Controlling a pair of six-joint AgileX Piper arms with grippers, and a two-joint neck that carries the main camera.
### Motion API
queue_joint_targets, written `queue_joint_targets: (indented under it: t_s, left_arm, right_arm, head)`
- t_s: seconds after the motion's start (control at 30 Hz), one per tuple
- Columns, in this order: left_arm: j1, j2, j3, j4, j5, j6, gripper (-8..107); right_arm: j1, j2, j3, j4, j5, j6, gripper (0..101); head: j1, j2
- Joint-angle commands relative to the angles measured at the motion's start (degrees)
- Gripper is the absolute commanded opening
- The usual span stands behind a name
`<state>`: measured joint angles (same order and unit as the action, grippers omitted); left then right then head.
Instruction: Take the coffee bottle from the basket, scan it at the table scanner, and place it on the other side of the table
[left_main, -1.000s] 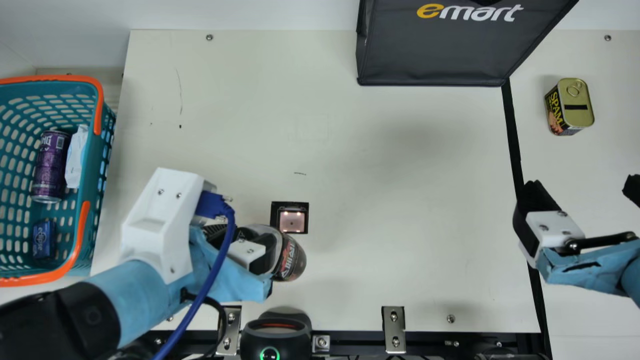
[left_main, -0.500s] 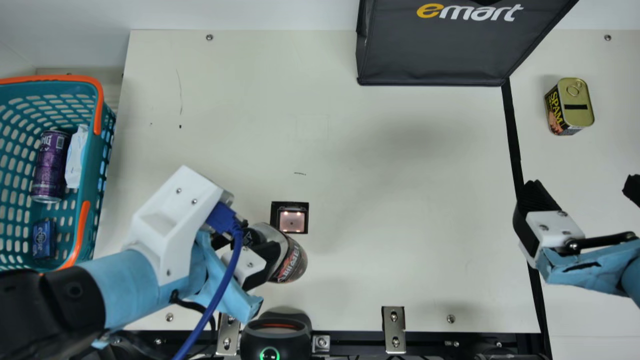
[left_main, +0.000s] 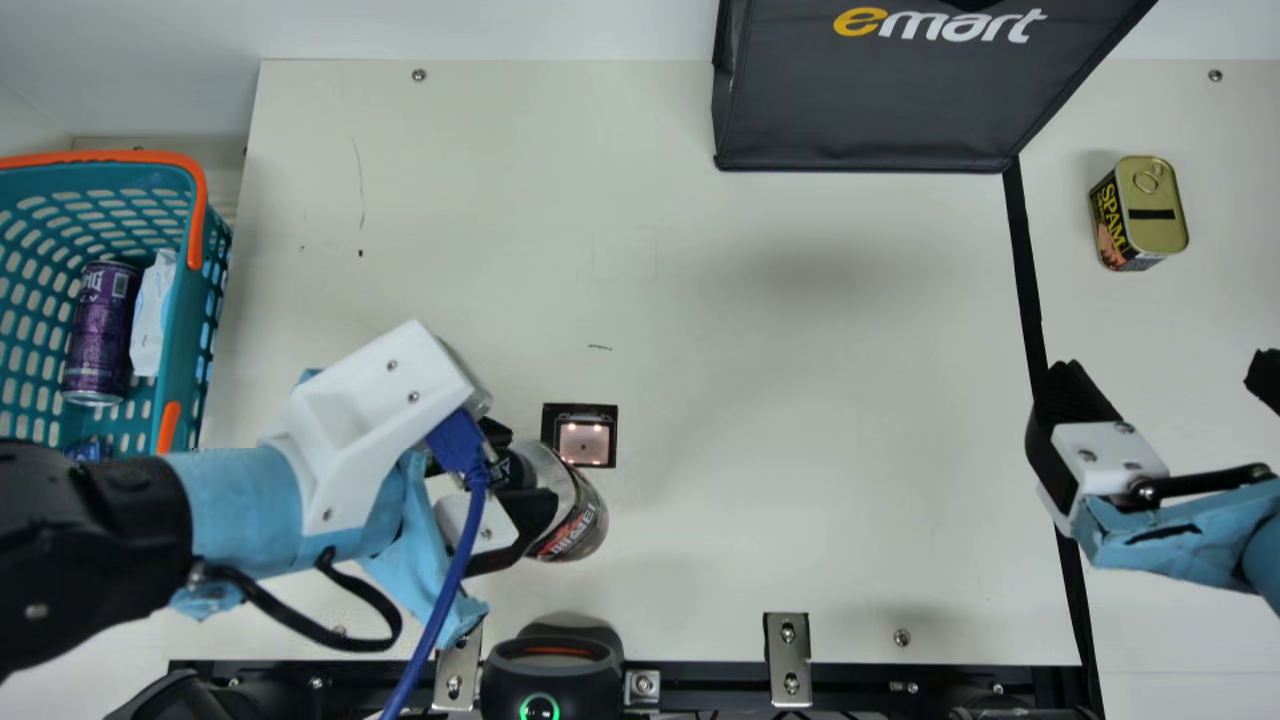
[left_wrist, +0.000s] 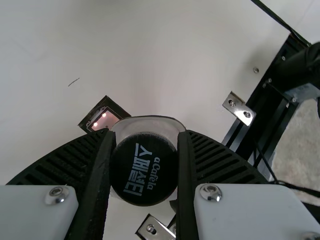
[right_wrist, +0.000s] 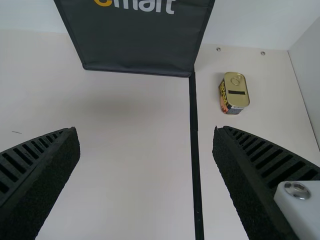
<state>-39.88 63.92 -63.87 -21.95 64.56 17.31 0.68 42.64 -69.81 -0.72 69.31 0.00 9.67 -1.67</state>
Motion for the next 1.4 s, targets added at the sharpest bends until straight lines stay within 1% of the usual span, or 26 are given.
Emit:
queue_joint_targets:
  t_s: [0.0,0.2,0.3,0.4,0.93,1.13,1.37]
  left_arm:
    - [2.48,0.27,-0.19,-2.69,0.99,10.11,-8]
    - [5.9,1.3,-0.83,-6.18,4.21,19.91,-8]
    - [6.44,1.75,-1.13,-6.61,5.35,23.45,-8]
    - [5.74,2.27,-0.9,-6.7,5.35,26.13,-8]
    - [-1.22,4.44,-0.55,-5.07,5.35,36.53,-8]
    - [-0.83,5.34,-0.64,-4.37,5.35,39.82,-8]
    - [0.6,6.61,-0.71,-5.26,5.35,42.51,-8]
  right_arm:
    - [0.0,0.0,0.0,0.0,0.0,0.0,95]
    - [0.0,0.0,0.0,0.0,0.0,0.0,95]
    - [0.0,0.0,0.0,0.0,0.0,0.0,95]
    - [0.0,0.0,0.0,0.0,0.0,0.0,95]
    - [0.0,0.0,0.0,0.0,0.0,0.0,95]
    - [0.0,0.0,0.0,0.0,0.0,0.0,95]
    - [0.0,0.0,0.0,0.0,0.0,0.0,95]
  head:
    - [-1.75,0.09]
    - [-1.75,0.09]
    - [-1.75,0.09]
    - [-1.75,0.09]
    - [-1.75,0.09]
    - [-1.75,0.09]
    - [-1.75,0.09]
